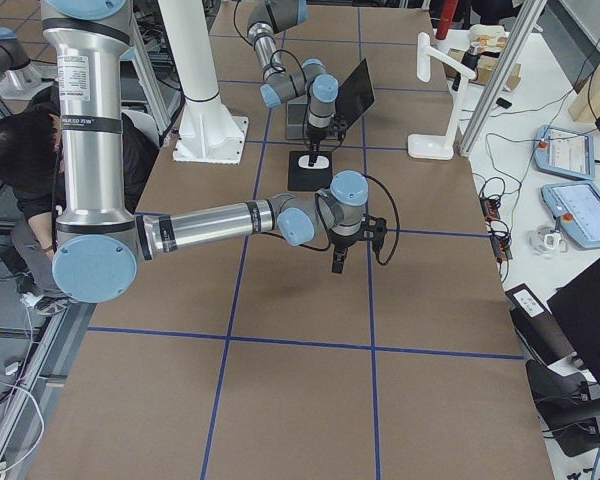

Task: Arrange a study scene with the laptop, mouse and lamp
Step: 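Lower the white mouse onto the black mousepad with the left gripper, then release the white mouse and withdraw the left arm over the laptop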

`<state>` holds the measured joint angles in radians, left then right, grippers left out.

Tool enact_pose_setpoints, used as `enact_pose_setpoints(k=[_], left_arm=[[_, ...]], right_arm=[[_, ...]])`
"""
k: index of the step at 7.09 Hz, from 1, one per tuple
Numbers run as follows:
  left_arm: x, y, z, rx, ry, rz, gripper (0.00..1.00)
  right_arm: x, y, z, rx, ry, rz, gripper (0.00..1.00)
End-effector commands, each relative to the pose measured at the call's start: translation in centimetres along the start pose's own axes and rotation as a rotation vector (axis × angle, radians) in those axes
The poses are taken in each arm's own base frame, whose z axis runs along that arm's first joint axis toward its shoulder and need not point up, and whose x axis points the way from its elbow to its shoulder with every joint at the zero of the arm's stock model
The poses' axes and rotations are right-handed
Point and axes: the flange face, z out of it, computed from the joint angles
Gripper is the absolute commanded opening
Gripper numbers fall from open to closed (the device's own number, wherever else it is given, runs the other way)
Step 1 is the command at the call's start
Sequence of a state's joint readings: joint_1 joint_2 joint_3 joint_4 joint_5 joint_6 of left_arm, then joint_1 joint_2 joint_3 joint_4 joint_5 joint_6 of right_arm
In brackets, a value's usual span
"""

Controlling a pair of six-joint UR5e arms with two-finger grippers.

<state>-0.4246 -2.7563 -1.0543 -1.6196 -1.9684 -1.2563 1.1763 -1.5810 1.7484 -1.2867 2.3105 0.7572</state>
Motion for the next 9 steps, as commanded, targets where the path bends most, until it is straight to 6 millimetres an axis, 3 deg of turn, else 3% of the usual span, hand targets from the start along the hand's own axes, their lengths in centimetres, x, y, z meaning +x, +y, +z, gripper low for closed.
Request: enact_pose_setpoints(k=[1,2,3,5,6,7,8,9], left_arm=[[-0.6,0.4,-2.0,0.000,-0.012,-0.013,0.99],[-2.0,0.5,-3.8,0.007,-0.017,-0.022,0.99],[-5.7,0.8,-4.3,0.024,0.004,-0.023,0.99],[-16.0,1.8,-6.6,0.060,0.017,-0.049,0.99],[-21.2,2.2,-7.2,0.078,0.016,-0.057,0.99],[-25.6,2.4,-8.5,0.102,0.014,0.050,0.99],[-29.7,4.2,-9.3,0.110,0.015,0.092,0.99],[-34.4,5.8,-11.2,0.128,0.018,0.084,0.99]], right_arm=[[0.6,0.0,-0.2,0.003,0.001,-0.013,1.00],[2.0,0.0,-0.6,0.010,0.005,-0.028,1.00],[3.9,0.2,-1.0,0.013,0.016,-0.069,1.00],[9.1,1.3,-2.2,0.028,0.040,-0.085,1.00],[12.7,2.7,-2.4,0.024,0.064,-0.145,1.00],[15.9,4.4,-1.5,0.000,0.095,-0.173,1.00],[18.1,4.6,-3.3,0.036,0.085,-0.124,1.00],[18.8,4.2,-4.0,0.060,0.094,-0.113,1.00]])
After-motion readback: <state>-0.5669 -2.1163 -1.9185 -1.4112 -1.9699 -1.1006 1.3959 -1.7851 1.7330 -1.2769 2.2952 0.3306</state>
